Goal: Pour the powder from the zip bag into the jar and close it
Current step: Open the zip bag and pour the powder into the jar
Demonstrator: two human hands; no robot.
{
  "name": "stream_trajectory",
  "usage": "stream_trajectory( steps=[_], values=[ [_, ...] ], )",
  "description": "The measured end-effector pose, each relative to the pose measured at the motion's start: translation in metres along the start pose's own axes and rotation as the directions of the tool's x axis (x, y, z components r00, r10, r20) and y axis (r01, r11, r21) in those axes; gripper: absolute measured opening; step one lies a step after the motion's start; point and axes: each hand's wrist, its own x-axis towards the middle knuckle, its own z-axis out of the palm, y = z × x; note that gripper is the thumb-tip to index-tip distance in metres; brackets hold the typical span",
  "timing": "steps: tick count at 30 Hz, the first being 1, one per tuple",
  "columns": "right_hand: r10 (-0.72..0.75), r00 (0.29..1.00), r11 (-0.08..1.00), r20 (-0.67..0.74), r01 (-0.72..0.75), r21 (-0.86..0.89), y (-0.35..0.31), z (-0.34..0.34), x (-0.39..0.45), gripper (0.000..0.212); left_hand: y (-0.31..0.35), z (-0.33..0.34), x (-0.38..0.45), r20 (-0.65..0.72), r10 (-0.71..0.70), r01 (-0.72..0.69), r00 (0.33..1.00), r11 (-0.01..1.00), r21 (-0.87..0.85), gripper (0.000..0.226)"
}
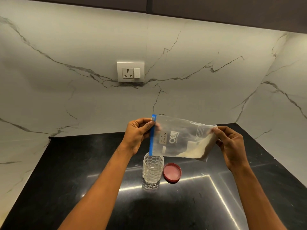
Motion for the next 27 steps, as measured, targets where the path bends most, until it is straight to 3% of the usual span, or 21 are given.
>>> stream_trajectory(
  steps=[27],
  values=[
    [-0.163,0.972,0.934,0.167,0.207,-0.292,-0.034,0.018,0.015,0.008,-0.029,-0.032,-0.006,-0.033,0.041,-0.039,0.999,0.997,0.062,0.026]
  ],
)
